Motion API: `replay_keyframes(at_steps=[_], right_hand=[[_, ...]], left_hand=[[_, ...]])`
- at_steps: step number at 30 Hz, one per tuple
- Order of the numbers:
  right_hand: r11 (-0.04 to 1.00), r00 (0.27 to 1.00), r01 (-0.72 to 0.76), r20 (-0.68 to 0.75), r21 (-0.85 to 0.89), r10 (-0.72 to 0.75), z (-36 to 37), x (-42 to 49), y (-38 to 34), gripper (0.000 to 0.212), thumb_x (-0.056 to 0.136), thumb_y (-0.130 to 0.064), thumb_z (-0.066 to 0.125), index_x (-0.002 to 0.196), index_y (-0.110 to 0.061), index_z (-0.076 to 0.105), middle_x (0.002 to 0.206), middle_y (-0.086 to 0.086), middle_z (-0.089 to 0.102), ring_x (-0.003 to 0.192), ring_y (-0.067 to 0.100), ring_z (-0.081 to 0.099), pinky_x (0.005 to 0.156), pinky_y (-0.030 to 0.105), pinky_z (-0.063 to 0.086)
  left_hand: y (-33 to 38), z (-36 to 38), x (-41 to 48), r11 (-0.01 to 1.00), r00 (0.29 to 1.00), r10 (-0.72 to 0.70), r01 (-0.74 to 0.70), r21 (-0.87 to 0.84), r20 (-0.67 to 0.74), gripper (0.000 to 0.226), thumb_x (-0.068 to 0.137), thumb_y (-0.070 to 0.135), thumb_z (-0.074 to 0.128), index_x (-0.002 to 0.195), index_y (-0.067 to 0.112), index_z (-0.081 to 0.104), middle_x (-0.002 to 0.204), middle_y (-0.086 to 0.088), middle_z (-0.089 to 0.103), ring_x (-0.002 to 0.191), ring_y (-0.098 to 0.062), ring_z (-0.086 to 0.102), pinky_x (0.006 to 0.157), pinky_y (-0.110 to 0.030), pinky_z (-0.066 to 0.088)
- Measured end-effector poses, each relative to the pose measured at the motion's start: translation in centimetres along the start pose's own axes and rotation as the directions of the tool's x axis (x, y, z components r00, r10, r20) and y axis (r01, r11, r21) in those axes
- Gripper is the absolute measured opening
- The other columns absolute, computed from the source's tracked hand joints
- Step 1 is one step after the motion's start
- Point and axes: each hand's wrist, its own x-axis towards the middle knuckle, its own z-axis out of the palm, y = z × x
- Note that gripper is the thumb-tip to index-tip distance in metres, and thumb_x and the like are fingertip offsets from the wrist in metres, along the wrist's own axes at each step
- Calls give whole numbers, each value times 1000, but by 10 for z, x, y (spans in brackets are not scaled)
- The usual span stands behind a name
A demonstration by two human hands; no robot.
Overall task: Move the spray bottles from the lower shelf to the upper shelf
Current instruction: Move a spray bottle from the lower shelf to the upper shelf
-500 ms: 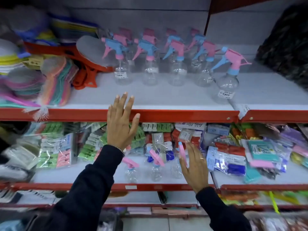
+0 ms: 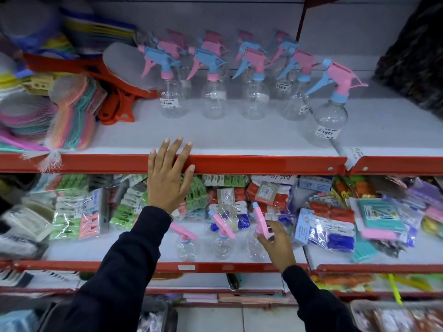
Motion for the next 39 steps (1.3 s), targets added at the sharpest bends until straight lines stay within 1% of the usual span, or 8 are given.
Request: replay_keyframes(at_steps=[3,12,20,22,28,31,36,39], right_hand=[[997,998,67,4,33,-67,-21,-10,-17,31,78,-20,72,94,-40,55,95,-3,61,83,10,58,64,11,44],[914,922,385,-109,130,-372,-107,-23,-146,35,70,-3,76,85,-32,62,83,0,64,76,7,60,64,13,48],[791,765,605,-338,88,-547,-154,26,-240,34,70,-36,70,100,-23,62,97,7,65,81,12,62,71,19,52],[792,738,610,-380,20,-558,-150,50,-251,28,72,-33,71,97,-22,62,93,10,63,79,19,60,72,23,51],[836,747,530,-391,-139,-538,-124,118,-252,26,75,-20,74,96,-11,64,88,5,56,67,0,50,61,2,39],[828,746,527,-361,-194,-560,-114,137,-245,30,73,-18,76,99,-6,65,92,6,55,66,7,52,61,1,41],[843,753,507,-384,-179,-535,-106,150,-237,29,76,-22,75,97,-5,64,87,5,58,70,19,55,63,5,42],[871,795,478,-365,-116,-485,-104,151,-238,30,76,-24,74,99,-8,65,88,3,62,77,17,59,73,20,48]], left_hand=[[-1,1,2,1000,1000,7,-7,8,-1,47,96,37,37,141,25,36,145,-4,42,140,-22,24,116,-34,3],[-3,6,6,1000,1000,-10,10,7,10,47,94,39,34,139,25,39,142,-5,45,138,-21,26,116,-34,2],[-4,6,4,1000,998,-20,18,25,63,49,97,47,22,140,26,36,142,-4,45,137,-22,28,117,-33,0],[-5,5,4,1000,998,-18,16,24,67,49,98,47,22,140,26,36,142,-4,45,136,-22,29,117,-33,-1],[-7,8,4,999,999,-4,3,33,44,48,98,47,23,139,26,37,140,-4,46,134,-22,31,116,-34,2],[-7,9,5,999,1000,4,-5,42,19,48,98,47,23,138,26,38,141,-2,43,134,-22,32,117,-33,2],[-7,12,5,998,1000,18,-17,62,-19,47,96,45,27,137,26,39,141,0,39,134,-22,30,116,-33,2],[-7,13,5,998,999,24,-22,65,-26,47,96,45,27,137,26,38,141,0,38,134,-21,30,116,-33,3]])
